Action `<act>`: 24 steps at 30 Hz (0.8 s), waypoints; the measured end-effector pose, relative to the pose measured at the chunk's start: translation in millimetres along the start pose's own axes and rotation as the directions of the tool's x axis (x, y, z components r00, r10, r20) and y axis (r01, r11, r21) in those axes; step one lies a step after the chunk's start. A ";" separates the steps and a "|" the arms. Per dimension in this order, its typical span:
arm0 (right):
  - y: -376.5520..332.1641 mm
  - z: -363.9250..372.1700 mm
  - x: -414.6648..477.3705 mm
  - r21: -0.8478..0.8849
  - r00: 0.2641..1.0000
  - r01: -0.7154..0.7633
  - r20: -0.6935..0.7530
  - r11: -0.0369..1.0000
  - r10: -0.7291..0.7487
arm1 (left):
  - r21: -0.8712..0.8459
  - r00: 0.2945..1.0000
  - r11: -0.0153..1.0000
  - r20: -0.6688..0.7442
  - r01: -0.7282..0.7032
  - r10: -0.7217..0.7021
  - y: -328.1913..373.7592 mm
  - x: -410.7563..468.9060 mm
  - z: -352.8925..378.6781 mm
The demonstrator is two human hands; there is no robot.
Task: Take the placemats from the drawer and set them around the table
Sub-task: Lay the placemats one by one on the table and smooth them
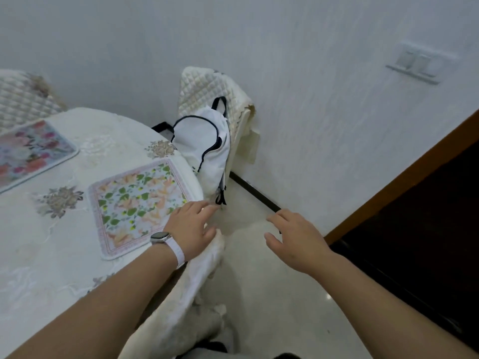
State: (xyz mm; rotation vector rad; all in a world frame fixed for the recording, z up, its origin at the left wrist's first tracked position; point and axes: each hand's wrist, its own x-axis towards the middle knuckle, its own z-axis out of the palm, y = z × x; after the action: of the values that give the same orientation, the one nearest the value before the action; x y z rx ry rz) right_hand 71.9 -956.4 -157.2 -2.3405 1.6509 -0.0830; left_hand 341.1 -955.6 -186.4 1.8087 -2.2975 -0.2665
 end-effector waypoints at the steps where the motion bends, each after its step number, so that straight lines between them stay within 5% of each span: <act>1: 1.9 -0.7 10.9 0.001 1.000 0.017 0.004 1.000 -0.017 | 0.005 1.000 1.000 0.006 0.019 -0.019 -5.0 3.1 1.4; 11: -9.4 12.5 151.4 0.044 0.923 0.360 0.131 0.932 -0.363 | 0.106 0.920 0.919 0.058 0.380 -0.387 -52.9 -2.3 7.0; 24: -69.3 38.3 281.4 0.151 0.663 0.688 0.266 0.710 -0.700 | 0.016 0.514 0.513 -0.038 0.858 -0.857 -54.8 -45.6 10.1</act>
State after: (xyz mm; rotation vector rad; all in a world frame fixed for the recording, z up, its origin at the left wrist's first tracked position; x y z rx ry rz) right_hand 240.9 -1189.7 -207.4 -2.6493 0.5284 0.0971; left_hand 400.0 -923.8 -212.9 2.8098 -1.1463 -0.3316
